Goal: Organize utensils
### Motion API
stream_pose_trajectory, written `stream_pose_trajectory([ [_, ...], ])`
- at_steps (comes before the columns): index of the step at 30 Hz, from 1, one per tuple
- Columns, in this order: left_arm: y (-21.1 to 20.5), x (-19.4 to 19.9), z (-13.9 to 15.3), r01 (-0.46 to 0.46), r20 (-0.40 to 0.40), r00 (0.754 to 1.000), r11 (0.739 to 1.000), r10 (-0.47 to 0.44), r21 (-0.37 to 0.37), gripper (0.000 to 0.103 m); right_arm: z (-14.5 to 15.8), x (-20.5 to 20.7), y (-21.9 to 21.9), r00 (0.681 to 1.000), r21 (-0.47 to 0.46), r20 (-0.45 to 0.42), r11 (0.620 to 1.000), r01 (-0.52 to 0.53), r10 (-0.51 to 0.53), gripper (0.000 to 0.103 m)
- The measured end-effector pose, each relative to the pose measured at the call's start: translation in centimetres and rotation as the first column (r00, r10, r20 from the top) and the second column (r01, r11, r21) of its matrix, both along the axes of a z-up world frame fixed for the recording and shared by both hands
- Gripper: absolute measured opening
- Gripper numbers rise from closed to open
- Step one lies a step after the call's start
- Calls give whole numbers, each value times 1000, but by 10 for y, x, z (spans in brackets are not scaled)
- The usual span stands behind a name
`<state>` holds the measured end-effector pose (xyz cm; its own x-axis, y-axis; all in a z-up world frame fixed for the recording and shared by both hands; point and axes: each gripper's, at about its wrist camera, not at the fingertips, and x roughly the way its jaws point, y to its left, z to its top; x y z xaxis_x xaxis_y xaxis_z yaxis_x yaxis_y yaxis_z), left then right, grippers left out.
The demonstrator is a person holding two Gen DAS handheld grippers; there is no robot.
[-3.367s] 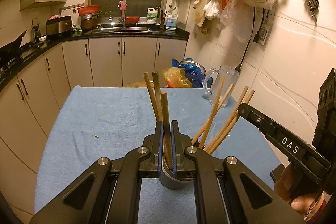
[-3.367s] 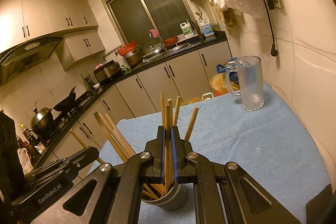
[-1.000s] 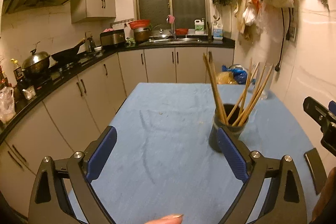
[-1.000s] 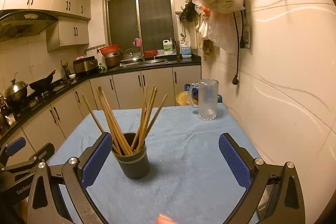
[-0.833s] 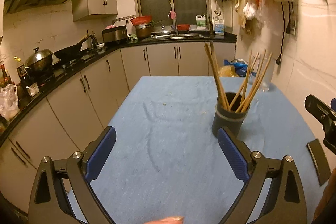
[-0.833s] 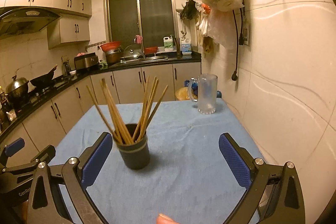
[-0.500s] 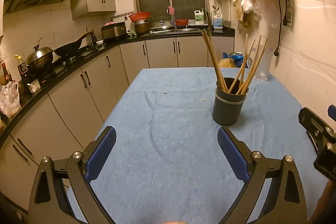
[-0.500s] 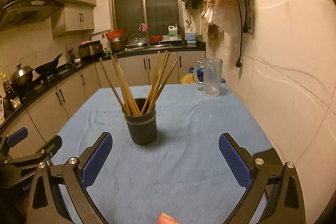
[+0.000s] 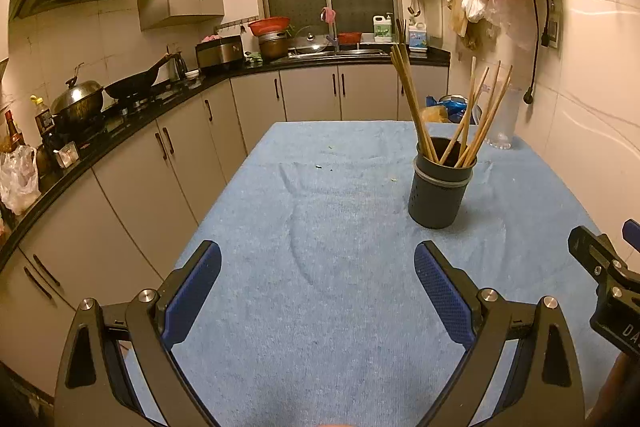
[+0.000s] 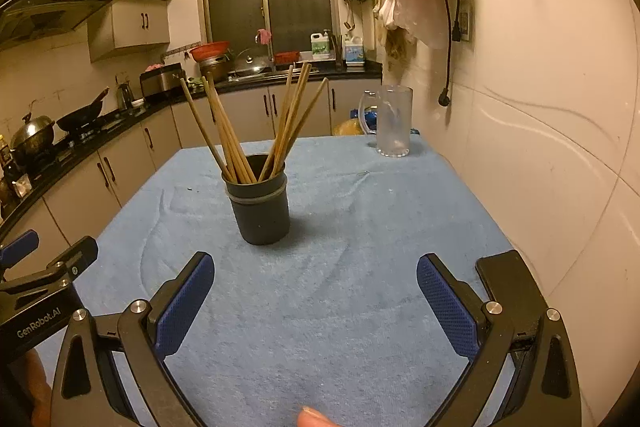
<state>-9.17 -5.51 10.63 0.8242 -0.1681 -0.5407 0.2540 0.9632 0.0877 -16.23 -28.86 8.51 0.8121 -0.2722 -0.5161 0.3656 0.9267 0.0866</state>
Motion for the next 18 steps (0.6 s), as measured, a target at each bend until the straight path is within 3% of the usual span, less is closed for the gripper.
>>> stream_pose_trajectory([
  [18,-1,3,-6,3,-19,1000,1000,-3,-1,97,-9,6,2,999,7,-40,1000,-8,8,103],
])
